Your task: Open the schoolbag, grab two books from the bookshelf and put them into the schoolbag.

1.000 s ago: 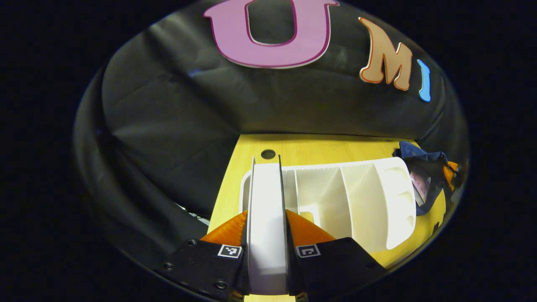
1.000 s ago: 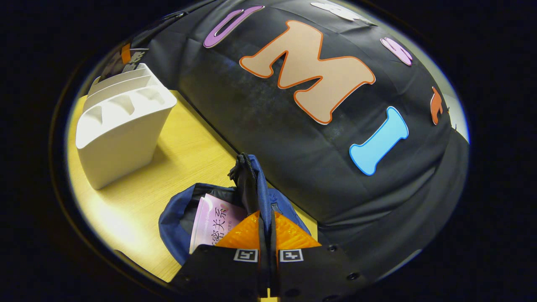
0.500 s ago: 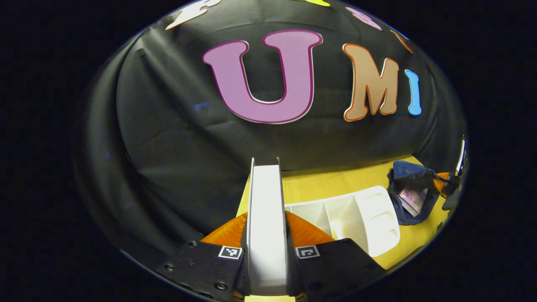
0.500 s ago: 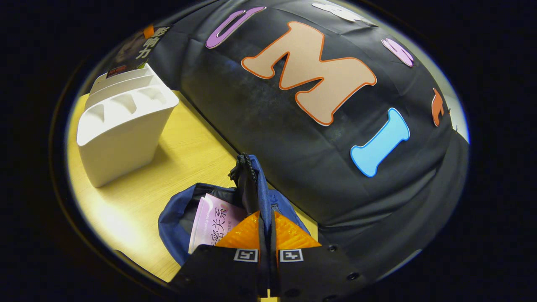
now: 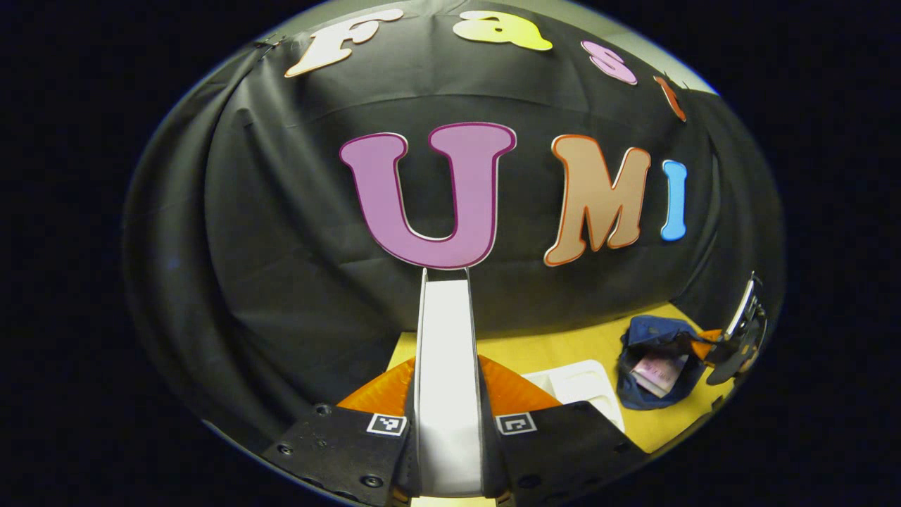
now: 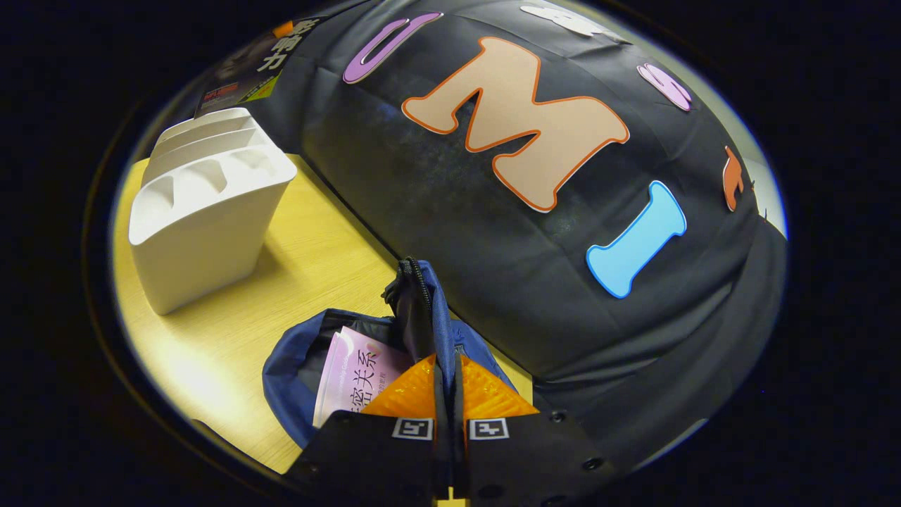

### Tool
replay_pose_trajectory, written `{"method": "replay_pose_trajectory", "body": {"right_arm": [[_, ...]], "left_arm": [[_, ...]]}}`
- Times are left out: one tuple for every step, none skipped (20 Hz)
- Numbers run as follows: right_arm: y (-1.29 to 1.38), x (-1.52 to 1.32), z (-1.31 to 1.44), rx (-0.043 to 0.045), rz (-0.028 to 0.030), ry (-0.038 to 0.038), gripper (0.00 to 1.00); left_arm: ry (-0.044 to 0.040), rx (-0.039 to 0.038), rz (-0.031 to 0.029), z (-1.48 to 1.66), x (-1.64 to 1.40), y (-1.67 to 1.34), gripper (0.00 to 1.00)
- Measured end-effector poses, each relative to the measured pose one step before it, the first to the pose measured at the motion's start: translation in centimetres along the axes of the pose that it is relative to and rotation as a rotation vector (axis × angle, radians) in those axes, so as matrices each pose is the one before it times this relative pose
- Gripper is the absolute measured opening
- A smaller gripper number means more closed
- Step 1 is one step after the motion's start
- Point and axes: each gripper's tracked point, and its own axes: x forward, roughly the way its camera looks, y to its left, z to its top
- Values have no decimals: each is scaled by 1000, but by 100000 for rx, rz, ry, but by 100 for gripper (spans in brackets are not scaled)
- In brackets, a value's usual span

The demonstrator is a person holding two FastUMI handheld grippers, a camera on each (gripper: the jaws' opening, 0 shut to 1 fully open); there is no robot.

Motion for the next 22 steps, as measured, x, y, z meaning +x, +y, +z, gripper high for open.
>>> {"method": "replay_pose_trajectory", "body": {"right_arm": [[-49,89,9,166,-3,-41,5],[-84,-37,35,-42,-71,-107,5],[-65,-40,-55,29,35,-39,5],[-44,19,-18,127,86,-82,5],[-36,15,-27,257,122,-130,5],[-17,68,-14,131,73,-152,5],[-79,-17,7,194,26,-171,5],[130,-28,69,586,251,-74,5],[-2,114,-14,767,225,-32,5],[55,39,63,681,262,-113,5],[-51,22,-54,728,288,33,5],[-27,32,30,699,142,57,5],[-83,27,36,692,181,-79,5],[-64,1,34,674,103,-128,5],[28,50,-14,766,223,9,5],[-49,26,-19,651,297,78,5],[-154,4,41,399,98,-225,5],[-74,-30,67,571,194,-163,5],[-63,24,-54,625,265,82,5],[-108,-76,-46,371,448,76,5],[33,89,32,24,472,-216,4],[-113,-4,81,-225,347,-231,5]], "left_arm": [[-1097,-2529,-2750,78,-77,-1187,31],[-929,-2489,-2968,316,-14,-1164,31],[-1123,-2509,-3571,116,91,-1233,31],[-561,-2957,-3503,-137,78,-1352,31],[-479,-3040,-3983,-75,218,-1339,31],[-223,-3677,-3843,-268,130,-1380,31],[40,-3726,-3833,-331,260,-1325,31],[-232,-3463,-2939,-361,339,-1177,31],[-320,-2928,-2459,-399,556,-919,31],[-339,-2596,-1990,-387,435,-901,31],[-137,-2339,-2273,-494,576,-849,32],[1178,-2798,-1806,-960,501,-899,32],[1013,-1962,-2029,-979,539,-949,32],[1085,-1806,-2053,-1140,614,-984,31],[1874,-1428,-1772,-1263,623,-872,31],[2201,-1688,-1312,-1358,745,-797,31],[1852,-1483,-1343,-1141,701,-754,31],[1911,-1672,-1323,-1222,843,-658,31],[1581,-1872,-1432,-1113,789,-674,31],[2055,-1722,-1445,-1225,881,-600,31],[1286,-1950,-832,-987,896,-375,31],[888,-1692,-787,-1068,480,-167,32]]}}
